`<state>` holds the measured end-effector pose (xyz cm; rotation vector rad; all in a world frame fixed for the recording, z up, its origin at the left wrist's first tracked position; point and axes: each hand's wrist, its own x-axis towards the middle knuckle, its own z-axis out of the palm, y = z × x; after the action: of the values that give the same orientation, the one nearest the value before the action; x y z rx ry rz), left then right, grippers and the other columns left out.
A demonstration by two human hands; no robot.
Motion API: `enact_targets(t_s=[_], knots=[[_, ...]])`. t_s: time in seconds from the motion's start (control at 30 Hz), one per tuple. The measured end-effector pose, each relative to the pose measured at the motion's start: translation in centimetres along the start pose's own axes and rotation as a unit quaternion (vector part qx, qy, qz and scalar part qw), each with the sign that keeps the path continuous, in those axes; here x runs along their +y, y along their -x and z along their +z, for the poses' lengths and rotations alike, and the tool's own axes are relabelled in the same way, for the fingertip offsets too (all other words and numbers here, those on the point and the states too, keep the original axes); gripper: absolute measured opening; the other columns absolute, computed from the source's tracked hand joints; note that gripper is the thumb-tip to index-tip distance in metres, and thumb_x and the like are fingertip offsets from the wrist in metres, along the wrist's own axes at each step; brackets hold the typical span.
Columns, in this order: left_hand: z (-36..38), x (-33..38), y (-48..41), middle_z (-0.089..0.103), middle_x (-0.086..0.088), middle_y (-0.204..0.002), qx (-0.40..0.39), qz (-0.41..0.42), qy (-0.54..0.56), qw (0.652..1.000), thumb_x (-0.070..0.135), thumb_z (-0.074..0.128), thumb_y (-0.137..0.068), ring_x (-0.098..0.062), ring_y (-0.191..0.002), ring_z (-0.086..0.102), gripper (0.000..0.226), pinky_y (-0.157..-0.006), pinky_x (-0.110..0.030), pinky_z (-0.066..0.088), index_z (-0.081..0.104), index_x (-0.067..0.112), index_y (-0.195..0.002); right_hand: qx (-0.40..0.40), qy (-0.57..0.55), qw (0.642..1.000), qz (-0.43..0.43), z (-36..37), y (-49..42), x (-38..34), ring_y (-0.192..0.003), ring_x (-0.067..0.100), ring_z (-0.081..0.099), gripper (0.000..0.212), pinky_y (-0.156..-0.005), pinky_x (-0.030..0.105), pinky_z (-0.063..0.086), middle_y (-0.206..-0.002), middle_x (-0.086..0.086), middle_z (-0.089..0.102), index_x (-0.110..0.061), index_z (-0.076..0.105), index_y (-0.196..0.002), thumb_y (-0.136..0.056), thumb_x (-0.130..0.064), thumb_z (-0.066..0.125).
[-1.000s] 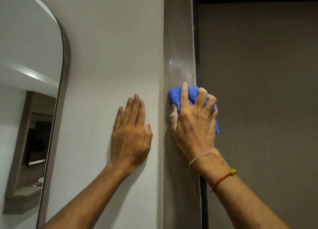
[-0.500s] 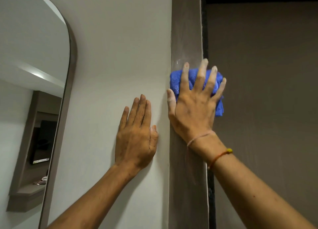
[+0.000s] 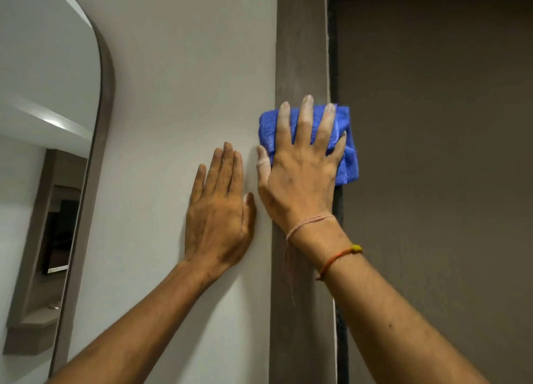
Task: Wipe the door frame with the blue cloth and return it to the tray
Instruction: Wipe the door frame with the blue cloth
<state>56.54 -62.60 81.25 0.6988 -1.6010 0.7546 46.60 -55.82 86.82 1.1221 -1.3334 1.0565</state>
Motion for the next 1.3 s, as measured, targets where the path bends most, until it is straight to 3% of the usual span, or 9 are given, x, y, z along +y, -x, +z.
enact_targets(t_s=[0.17,0.33,0.5,0.7,1.0,1.17,1.3], knots=[[-0.2,0.2,0.0,0.01,-0.015,-0.155,0.006,0.006,0.001,1.0,0.032,0.017,-0.092,-0.025,-0.144,0.004,0.06,-0.119,-0.044,0.008,0.009,0.004,-0.144,-0.001,0.007,1.0,-0.026,-0.3,-2.7,0.8,-0.143,0.042,-0.002,0.065,-0.111,0.064,0.003,-0.158,0.017,0.005,-0.019,0.011,-0.148,-0.094,-0.054,0.022],[0.0,0.0,0.2,0.009,-0.015,-0.156,0.004,0.003,-0.011,1.0,0.032,0.018,-0.091,-0.024,-0.144,0.003,0.061,-0.119,-0.043,0.009,0.01,0.004,-0.145,0.006,-0.015,1.0,0.005,-0.3,-5.6,0.4,-0.143,0.04,-0.002,0.059,-0.113,0.063,0.006,-0.158,0.014,0.008,-0.02,0.013,-0.148,-0.097,-0.049,0.018],[-0.1,0.0,0.0,0.01,-0.017,-0.156,0.007,0.007,-0.012,1.0,0.031,0.02,-0.092,-0.025,-0.144,0.004,0.061,-0.119,-0.043,0.008,0.01,0.003,-0.145,0.019,-0.034,0.998,0.039,-0.2,-0.9,0.0,-0.144,0.039,0.001,0.057,-0.112,0.062,0.011,-0.157,0.013,0.011,-0.021,0.015,-0.147,-0.096,-0.043,0.024],[0.0,0.1,0.2,0.007,-0.015,-0.156,0.006,0.004,-0.006,1.0,0.033,0.016,-0.091,-0.022,-0.145,0.002,0.063,-0.119,-0.041,0.006,0.008,0.004,-0.146,-0.034,-0.04,0.998,0.043,-0.5,3.8,0.9,-0.143,0.038,0.001,0.059,-0.111,0.062,0.014,-0.158,0.013,0.008,-0.022,0.011,-0.147,-0.095,-0.043,0.025],[0.0,0.0,0.3,0.008,-0.015,-0.156,0.003,0.004,-0.018,1.0,0.032,0.02,-0.09,-0.023,-0.145,0.003,0.064,-0.119,-0.042,0.008,0.009,0.004,-0.146,-0.027,-0.053,0.996,0.069,-1.6,-3.9,2.0,-0.142,0.042,0.003,0.055,-0.107,0.064,0.025,-0.157,0.014,0.009,-0.021,0.013,-0.148,-0.098,-0.039,0.027],[-0.1,0.1,0.4,0.009,-0.016,-0.156,0.001,0.006,-0.02,1.0,0.031,0.019,-0.089,-0.023,-0.145,0.004,0.064,-0.119,-0.042,0.008,0.01,0.003,-0.146,-0.002,-0.057,0.993,0.105,-0.9,1.7,1.6,-0.142,0.038,0.007,0.055,-0.103,0.06,0.034,-0.156,0.012,0.014,-0.022,0.013,-0.147,-0.097,-0.039,0.028],[-0.1,0.1,0.3,0.008,-0.015,-0.156,0.008,0.003,-0.012,1.0,0.031,0.018,-0.089,-0.023,-0.145,0.004,0.064,-0.119,-0.042,0.007,0.009,0.003,-0.146,-0.042,-0.049,0.993,0.1,-0.9,6.3,1.6,-0.143,0.037,0.007,0.056,-0.1,0.059,0.039,-0.157,0.012,0.014,-0.024,0.01,-0.148,-0.095,-0.04,0.023]])
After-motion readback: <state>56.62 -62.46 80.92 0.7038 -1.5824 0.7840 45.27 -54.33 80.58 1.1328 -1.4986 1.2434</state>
